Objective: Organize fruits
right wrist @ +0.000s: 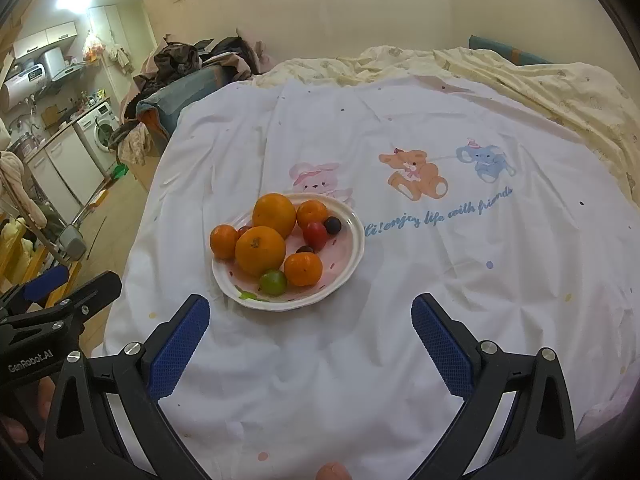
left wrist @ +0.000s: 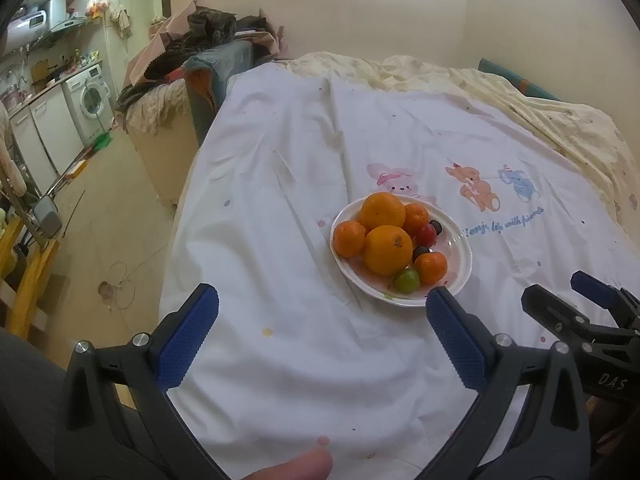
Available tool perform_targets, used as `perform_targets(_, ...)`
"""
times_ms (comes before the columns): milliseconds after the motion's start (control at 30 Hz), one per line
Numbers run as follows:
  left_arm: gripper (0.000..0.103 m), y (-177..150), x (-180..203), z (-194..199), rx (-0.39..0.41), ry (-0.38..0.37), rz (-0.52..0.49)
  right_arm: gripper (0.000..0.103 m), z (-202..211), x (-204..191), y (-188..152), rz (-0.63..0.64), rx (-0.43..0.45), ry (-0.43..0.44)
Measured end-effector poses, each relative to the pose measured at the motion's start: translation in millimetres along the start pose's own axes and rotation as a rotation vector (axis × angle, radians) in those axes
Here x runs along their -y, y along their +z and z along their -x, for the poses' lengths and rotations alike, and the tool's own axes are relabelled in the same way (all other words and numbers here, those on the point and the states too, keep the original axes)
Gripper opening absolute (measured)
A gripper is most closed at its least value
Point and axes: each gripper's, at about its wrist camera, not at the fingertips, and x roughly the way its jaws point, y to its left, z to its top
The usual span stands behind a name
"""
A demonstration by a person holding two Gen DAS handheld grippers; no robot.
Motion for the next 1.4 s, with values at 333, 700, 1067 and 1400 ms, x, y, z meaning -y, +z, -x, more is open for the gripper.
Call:
perform_targets(333,0.102,-0.5,-2.1,-0.9,-0.006,-0.001,0.009,0.103,0.4,0.8,2.4,0.001,0.005,-0.005)
perform_targets(700,0.102,-1.6,-3.2,-2.4,-0.016,-0.002,0.008,0.103,0.5,1.6,3.2,0.0,0.005,-0.006)
perform_targets(1067,0.102,-2.5,-2.8,-3.0,-0.019,-0.001,0.011,0.103,0.6,4.2,5.2,0.0,0.002,-0.008)
perform_targets(1400,0.102,-3.8,-6.5,-8.8,-0.047,-0.008,0.043,0.103,0.7,3.9,4.9,0.001,0.001,-0.008)
